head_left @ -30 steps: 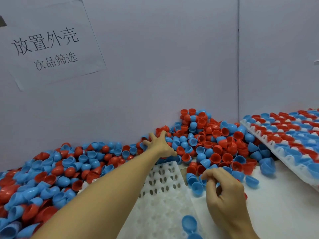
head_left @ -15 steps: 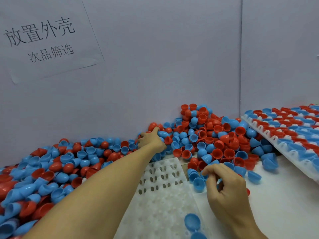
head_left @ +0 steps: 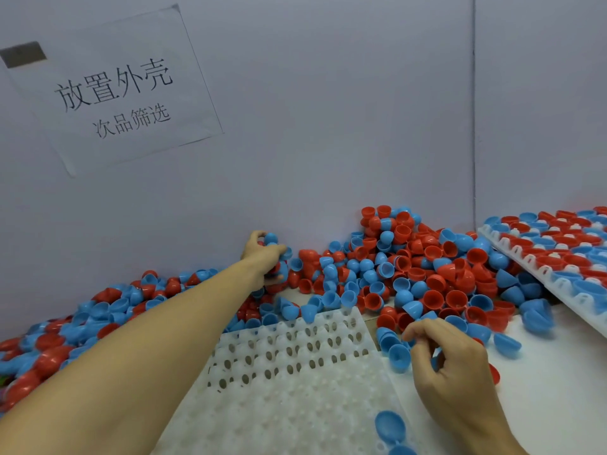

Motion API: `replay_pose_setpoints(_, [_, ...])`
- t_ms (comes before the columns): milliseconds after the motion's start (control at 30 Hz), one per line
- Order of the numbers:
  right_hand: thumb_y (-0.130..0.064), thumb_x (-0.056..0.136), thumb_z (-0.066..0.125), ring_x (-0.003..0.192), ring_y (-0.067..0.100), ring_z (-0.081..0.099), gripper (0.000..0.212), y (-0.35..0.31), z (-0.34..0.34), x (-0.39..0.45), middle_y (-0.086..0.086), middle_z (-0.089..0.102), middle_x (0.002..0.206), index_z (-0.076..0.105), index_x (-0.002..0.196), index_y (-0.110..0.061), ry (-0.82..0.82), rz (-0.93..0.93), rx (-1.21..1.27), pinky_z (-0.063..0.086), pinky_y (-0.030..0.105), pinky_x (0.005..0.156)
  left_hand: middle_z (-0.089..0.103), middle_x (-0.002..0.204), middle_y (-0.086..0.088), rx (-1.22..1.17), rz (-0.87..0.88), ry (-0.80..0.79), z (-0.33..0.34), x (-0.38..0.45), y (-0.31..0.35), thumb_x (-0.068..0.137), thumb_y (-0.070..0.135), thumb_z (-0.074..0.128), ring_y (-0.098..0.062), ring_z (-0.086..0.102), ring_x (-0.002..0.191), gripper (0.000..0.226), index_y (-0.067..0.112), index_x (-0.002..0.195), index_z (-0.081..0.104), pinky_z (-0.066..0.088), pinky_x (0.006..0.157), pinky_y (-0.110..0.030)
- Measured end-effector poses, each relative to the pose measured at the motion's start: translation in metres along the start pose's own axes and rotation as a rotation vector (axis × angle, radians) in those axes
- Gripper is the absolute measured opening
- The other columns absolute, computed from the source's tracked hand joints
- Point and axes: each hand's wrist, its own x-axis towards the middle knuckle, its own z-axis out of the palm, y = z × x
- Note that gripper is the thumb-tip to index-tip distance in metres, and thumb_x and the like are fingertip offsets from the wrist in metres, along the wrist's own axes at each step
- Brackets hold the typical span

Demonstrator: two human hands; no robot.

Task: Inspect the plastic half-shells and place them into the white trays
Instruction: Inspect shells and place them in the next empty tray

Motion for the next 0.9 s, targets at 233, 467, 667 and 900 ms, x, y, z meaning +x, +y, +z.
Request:
replay_pose_setpoints(233, [0.016, 0.077, 0.064, 0.075, 0.011, 0.058, 0.041, -0.003, -0.001, 0.002, -0.011, 0.06, 0.066, 0.063, 0.073, -0.024, -0.016, -0.011, -0.025, 0.042, 0.012, 0.055, 0.051, 0.129, -0.008, -0.258, -0.077, -0.029, -0.045, -0.009, 0.0, 0.093, 0.019, 0.064, -0.024, 0.055, 0.093, 0.038, 0.034, 0.126, 0.053, 0.054, 0.048, -0.027])
replay_pose_setpoints(467, [0.023, 0.074, 0.065, 0.074, -0.002, 0.058, 0.036, -0.013, -0.003, 0.002, -0.008, 0.06, 0.064, 0.067, 0.072, -0.012, -0.026, 0.006, -0.054, 0.037, 0.001, 0.052, 0.049, 0.13, -0.012, -0.371, -0.153, 0.004, -0.084, -0.024, -0.015, 0.095, 0.021, 0.063, -0.026, 0.055, 0.097, 0.035, 0.03, 0.128, 0.053, 0.055, 0.048, -0.028])
replay_pose_setpoints(667, [0.022, 0.074, 0.064, 0.072, 0.0, 0.058, 0.037, -0.012, -0.003, 0.002, -0.005, 0.061, 0.064, 0.066, 0.072, -0.015, -0.038, 0.01, -0.072, 0.039, 0.004, 0.052, 0.053, 0.127, -0.013, -0.472, -0.145, -0.008, -0.102, -0.042, -0.014, 0.095, 0.024, 0.063, -0.023, 0.056, 0.091, 0.029, 0.02, 0.123, 0.056, 0.053, 0.047, -0.026])
replay_pose_setpoints(900, [0.027, 0.066, 0.066, 0.067, -0.003, 0.056, 0.047, -0.014, -0.003, 0.002, -0.009, 0.057, 0.059, 0.063, 0.069, -0.019, -0.033, 0.005, -0.116, 0.038, 0.002, 0.055, 0.056, 0.11, -0.007, -0.621, -0.056, -0.013, -0.14, -0.08, -0.017, 0.098, 0.025, 0.061, -0.02, 0.056, 0.085, 0.022, 0.025, 0.12, 0.057, 0.051, 0.045, -0.024])
